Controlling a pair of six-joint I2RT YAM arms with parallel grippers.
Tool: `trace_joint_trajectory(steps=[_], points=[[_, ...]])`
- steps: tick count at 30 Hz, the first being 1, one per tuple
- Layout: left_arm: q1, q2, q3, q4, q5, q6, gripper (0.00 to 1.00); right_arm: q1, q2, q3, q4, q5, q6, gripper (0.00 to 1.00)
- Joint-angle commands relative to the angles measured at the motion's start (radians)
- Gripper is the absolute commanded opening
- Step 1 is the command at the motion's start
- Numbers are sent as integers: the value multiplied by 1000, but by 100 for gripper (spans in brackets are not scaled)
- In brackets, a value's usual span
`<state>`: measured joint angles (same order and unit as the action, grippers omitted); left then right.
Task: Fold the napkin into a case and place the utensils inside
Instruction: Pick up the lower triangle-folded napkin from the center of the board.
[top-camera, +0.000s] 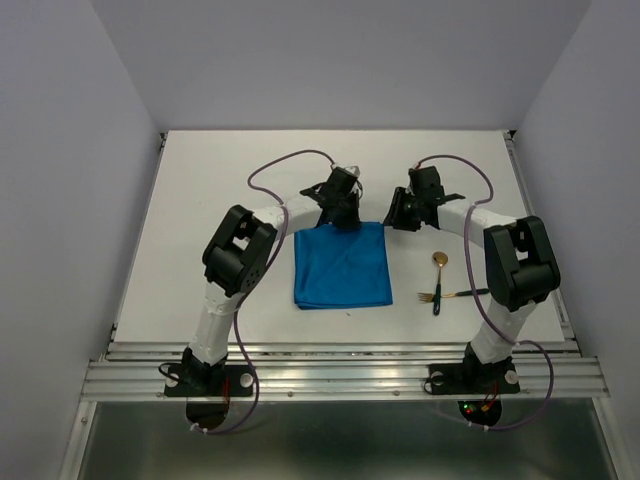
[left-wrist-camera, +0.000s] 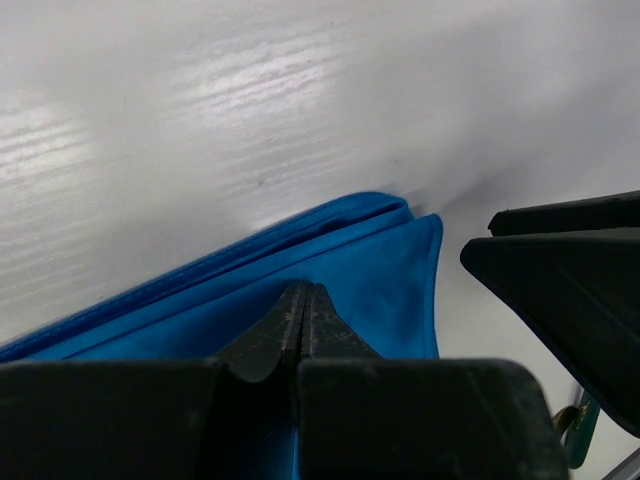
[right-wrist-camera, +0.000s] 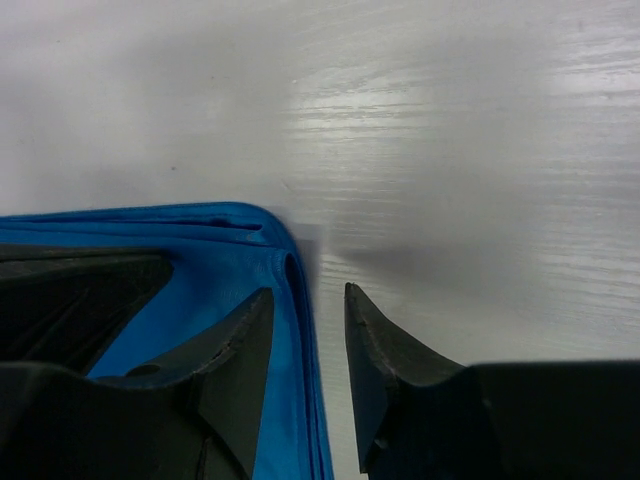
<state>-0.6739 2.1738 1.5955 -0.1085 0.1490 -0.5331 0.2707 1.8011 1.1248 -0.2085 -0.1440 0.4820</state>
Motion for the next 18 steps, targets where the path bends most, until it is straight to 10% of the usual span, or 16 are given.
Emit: trace_joint_trajectory(steps=[1, 18], points=[[10, -108, -60, 33, -3, -7, 0, 24, 26, 56, 43, -25, -22, 42], [25, -62, -81, 40, 9, -7, 0, 55, 106, 82, 70, -45, -54, 50]])
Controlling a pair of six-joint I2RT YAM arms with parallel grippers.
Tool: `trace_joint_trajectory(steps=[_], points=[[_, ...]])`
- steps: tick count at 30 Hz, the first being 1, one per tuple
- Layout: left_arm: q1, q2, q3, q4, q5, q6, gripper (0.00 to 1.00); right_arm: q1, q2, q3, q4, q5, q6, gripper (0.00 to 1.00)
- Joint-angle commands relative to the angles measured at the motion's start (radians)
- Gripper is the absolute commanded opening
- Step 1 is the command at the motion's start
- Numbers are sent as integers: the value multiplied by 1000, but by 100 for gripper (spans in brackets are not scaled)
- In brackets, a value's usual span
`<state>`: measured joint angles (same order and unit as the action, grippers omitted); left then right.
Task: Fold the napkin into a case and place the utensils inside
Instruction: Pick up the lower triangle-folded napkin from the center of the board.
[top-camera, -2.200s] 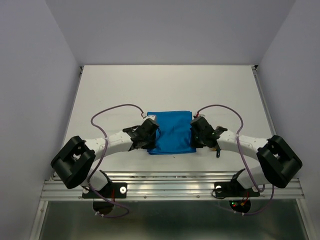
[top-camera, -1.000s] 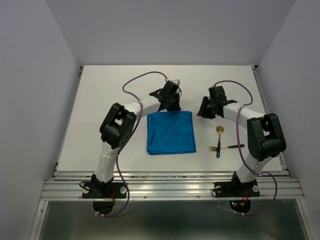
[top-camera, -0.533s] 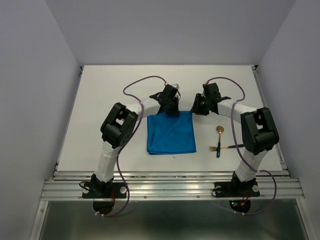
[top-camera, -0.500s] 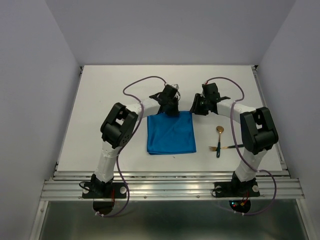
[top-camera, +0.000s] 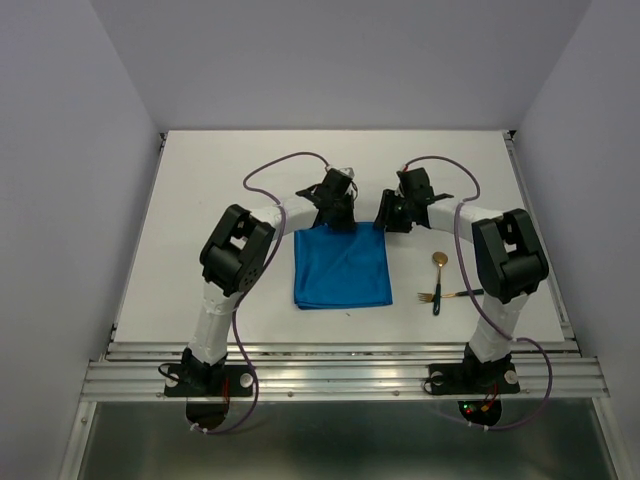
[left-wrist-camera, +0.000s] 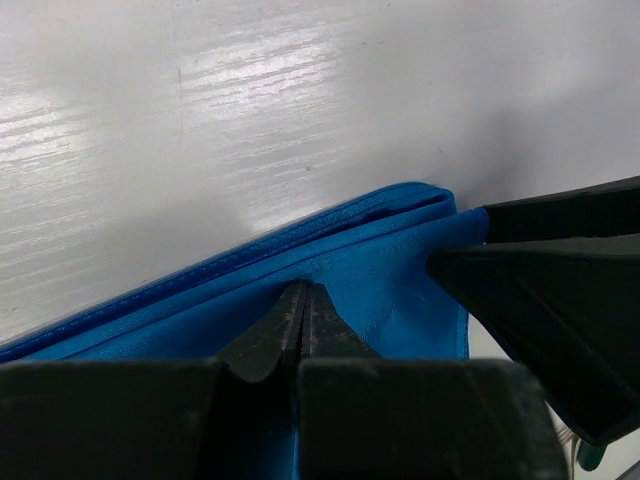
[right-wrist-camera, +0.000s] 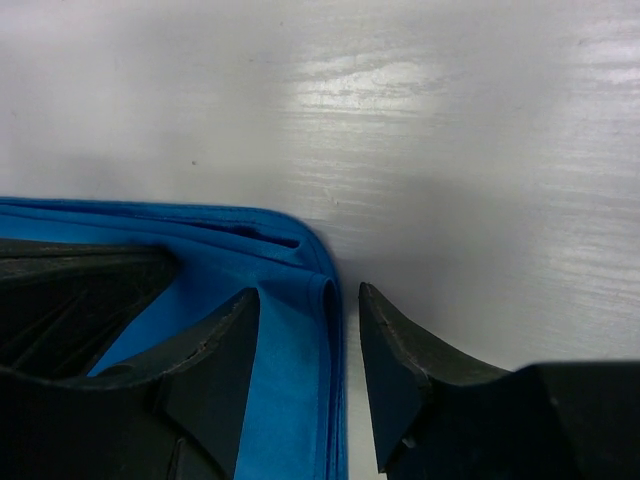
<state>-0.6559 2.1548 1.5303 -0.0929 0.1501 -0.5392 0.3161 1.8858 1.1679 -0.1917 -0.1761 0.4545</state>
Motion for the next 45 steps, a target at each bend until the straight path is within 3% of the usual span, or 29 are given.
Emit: trace_joint_trajectory(steps=[1, 11, 17, 28, 37, 42, 45], points=[[7, -42, -21, 24, 8, -1, 0, 9, 33, 42, 55, -19, -27, 50], [12, -76, -50, 16, 0, 7, 0, 9, 53, 16, 121, -89, 0, 49], [18, -124, -64, 9, -11, 19, 0, 9, 36, 3, 133, -88, 4, 43], [18, -104, -82, 13, -1, 19, 0, 9, 16, -17, 133, -99, 9, 50], [18, -95, -55, 2, -4, 25, 0, 9, 27, -36, 169, -140, 30, 42], [16, -119, -59, -5, -12, 28, 0, 9, -20, -56, 179, -125, 41, 46], [15, -148, -59, -10, -32, 34, 0, 9, -42, -50, 178, -132, 42, 43]])
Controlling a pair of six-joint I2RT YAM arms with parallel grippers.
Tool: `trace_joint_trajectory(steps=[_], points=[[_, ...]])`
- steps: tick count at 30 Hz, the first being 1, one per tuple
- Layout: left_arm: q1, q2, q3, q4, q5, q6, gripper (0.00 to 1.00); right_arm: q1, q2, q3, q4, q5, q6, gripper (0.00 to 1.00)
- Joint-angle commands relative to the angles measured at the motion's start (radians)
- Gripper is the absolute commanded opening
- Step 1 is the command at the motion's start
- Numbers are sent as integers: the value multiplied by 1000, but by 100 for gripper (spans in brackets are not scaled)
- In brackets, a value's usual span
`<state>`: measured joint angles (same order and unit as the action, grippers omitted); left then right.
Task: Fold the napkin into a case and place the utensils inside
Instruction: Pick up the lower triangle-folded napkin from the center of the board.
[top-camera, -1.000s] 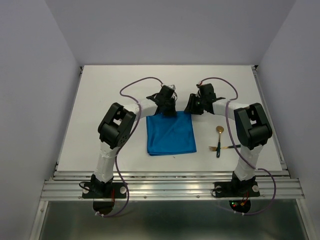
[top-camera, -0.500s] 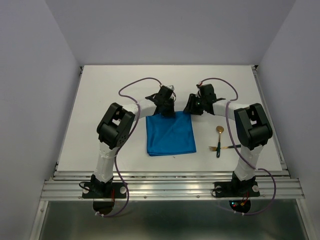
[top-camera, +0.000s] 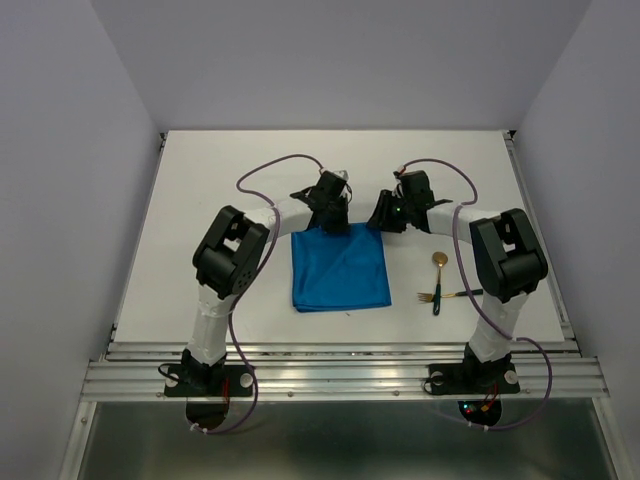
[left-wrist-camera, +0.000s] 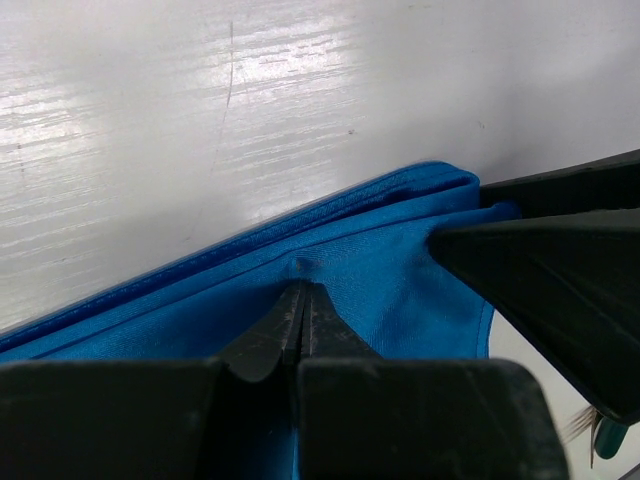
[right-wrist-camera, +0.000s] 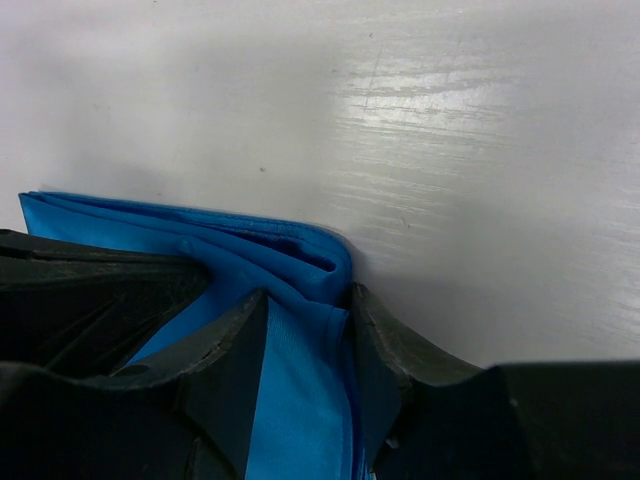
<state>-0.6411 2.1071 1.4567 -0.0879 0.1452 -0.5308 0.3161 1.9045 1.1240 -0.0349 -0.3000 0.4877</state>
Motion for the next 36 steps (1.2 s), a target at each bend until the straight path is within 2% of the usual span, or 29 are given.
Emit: trace_joint_trajectory(steps=[1, 4, 6, 17, 31, 36], points=[[0, -107, 17, -16, -29, 28, 0, 9, -56, -1, 23, -14, 11, 38], [-2, -110, 36, -30, -30, 34, 0, 9, -33, 13, 23, -25, 23, 19], [-5, -105, 45, -39, -33, 38, 0, 9, -33, 14, 24, -18, 28, 15], [-6, -107, 18, -56, -33, 55, 0, 29, -61, 40, -13, 19, 40, 13], [-2, -15, 8, -18, -33, 55, 0, 49, -90, 46, -33, 45, 55, 12], [0, -56, -25, -3, -50, 45, 0, 49, -98, 37, -36, 59, 54, 12]])
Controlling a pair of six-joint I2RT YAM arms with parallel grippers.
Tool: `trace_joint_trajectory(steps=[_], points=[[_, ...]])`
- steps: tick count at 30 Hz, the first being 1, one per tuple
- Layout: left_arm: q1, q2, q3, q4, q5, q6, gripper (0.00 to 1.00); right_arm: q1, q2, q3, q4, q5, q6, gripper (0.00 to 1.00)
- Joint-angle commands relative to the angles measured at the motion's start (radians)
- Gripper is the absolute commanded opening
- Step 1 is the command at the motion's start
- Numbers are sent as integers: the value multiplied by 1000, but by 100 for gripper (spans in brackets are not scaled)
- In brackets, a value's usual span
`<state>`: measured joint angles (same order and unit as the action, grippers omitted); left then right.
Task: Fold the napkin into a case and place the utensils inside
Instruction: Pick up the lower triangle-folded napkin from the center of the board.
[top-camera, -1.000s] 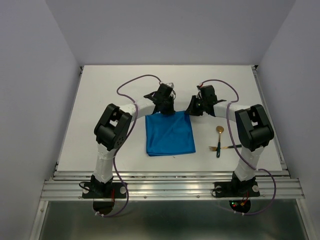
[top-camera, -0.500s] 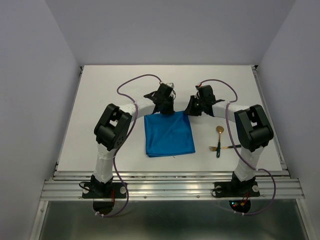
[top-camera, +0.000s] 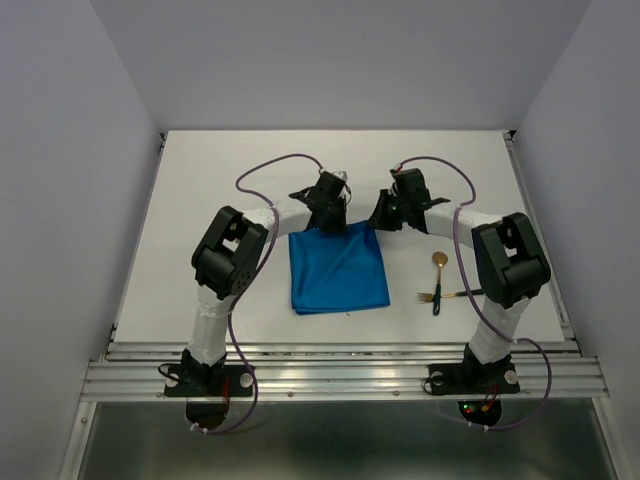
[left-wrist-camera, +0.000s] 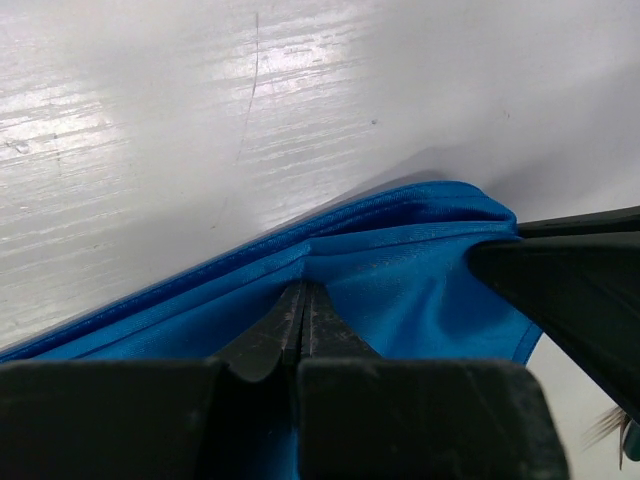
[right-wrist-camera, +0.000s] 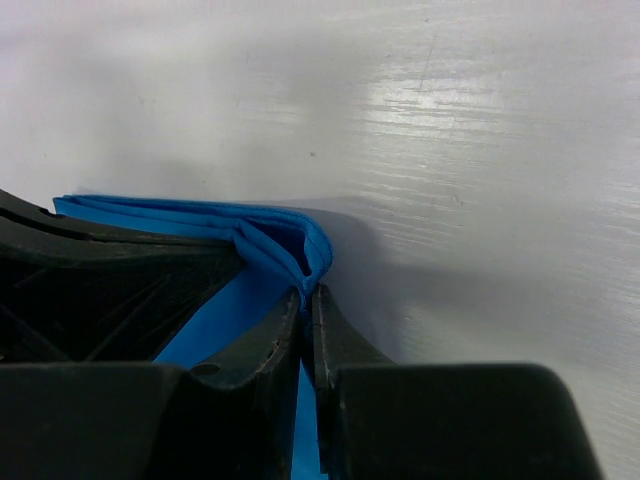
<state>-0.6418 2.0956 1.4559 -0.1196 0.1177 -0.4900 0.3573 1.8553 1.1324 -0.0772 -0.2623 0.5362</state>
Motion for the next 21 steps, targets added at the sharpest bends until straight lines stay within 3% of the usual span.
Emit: trace_joint_trajectory(steps=[1, 13, 18, 19, 21], points=[[1, -55, -26, 31, -24, 5, 0, 8, -47, 29, -1, 23, 5, 12], [4, 23, -26, 29, 7, 7, 0, 8, -53, 33, -4, 6, 21, 13], [2, 14, -46, 38, 10, 5, 0, 8, -31, 50, -59, 110, 10, 49], [4, 12, -46, 38, 10, 7, 0, 8, -25, 56, -71, 129, 5, 64], [2, 11, -48, 38, 10, 7, 0, 8, -10, 61, -85, 171, -5, 72]])
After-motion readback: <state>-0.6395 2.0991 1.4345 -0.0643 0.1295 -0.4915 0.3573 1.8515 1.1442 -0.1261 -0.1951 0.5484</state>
